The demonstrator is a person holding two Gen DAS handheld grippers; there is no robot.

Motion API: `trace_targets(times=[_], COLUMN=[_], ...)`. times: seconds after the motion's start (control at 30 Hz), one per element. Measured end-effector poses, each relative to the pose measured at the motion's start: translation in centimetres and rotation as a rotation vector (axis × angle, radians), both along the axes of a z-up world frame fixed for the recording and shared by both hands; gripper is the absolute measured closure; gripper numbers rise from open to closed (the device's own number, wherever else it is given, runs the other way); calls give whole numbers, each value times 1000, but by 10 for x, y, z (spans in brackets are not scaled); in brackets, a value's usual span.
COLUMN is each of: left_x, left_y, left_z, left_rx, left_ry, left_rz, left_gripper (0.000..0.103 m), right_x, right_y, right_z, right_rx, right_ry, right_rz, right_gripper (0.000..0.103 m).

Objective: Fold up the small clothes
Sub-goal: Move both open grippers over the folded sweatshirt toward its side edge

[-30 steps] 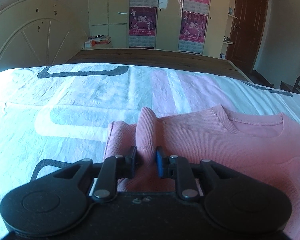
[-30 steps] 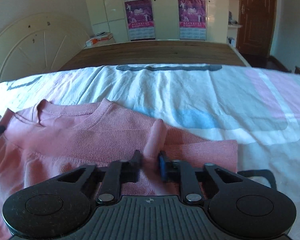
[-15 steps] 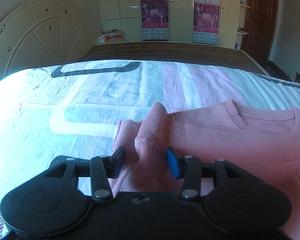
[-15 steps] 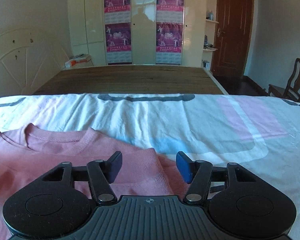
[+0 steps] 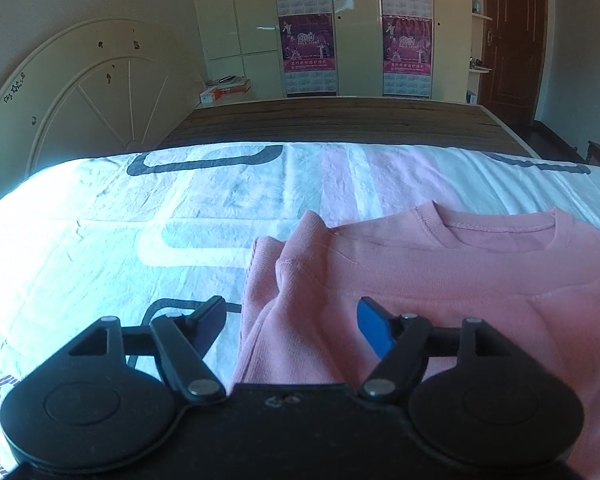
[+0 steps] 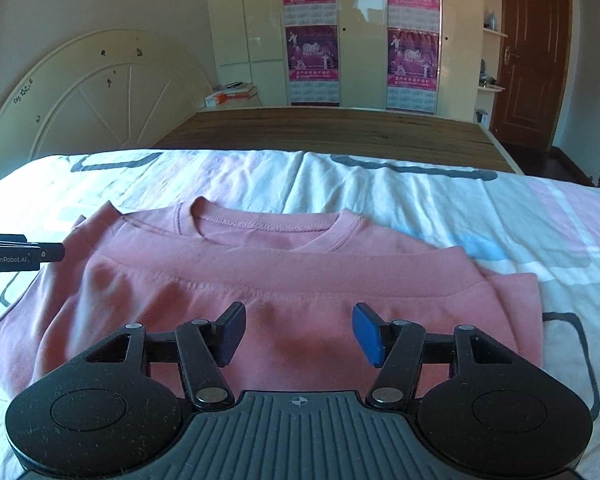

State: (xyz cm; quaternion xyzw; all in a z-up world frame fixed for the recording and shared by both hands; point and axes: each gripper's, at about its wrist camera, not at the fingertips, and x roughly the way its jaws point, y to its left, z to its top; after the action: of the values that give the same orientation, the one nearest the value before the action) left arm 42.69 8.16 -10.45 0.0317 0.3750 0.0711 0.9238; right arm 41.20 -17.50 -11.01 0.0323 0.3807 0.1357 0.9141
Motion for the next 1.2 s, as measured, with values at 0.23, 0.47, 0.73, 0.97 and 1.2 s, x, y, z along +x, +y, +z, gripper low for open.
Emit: trace_targets(times=[0.23,0.47,0.73,0.97,1.2], left_x=[-24,-31,-49,-65,-76], left_y=[-28,-32,-16,-46,-51], left_z=[0,-39,-29,-10,-36], left_rx=[-40,-11,-60,-88,-74], left_ry=[31,132,117,79,142], left_rz=[-56,-48,-22,-109,-113], left_gripper=[30,30,29,29,29], right_x=[-12,-21,-37,-51,-63], right_y=[26,13,3,15,14], right_z=[-9,-26,-16,-1,-11], right_rx=[-18,-110,-107,-76,-103], right_ry=[38,67,89,66,91], right_rz=[11,-41,-111,-107,-120], right_gripper=[44,44,44,44,44])
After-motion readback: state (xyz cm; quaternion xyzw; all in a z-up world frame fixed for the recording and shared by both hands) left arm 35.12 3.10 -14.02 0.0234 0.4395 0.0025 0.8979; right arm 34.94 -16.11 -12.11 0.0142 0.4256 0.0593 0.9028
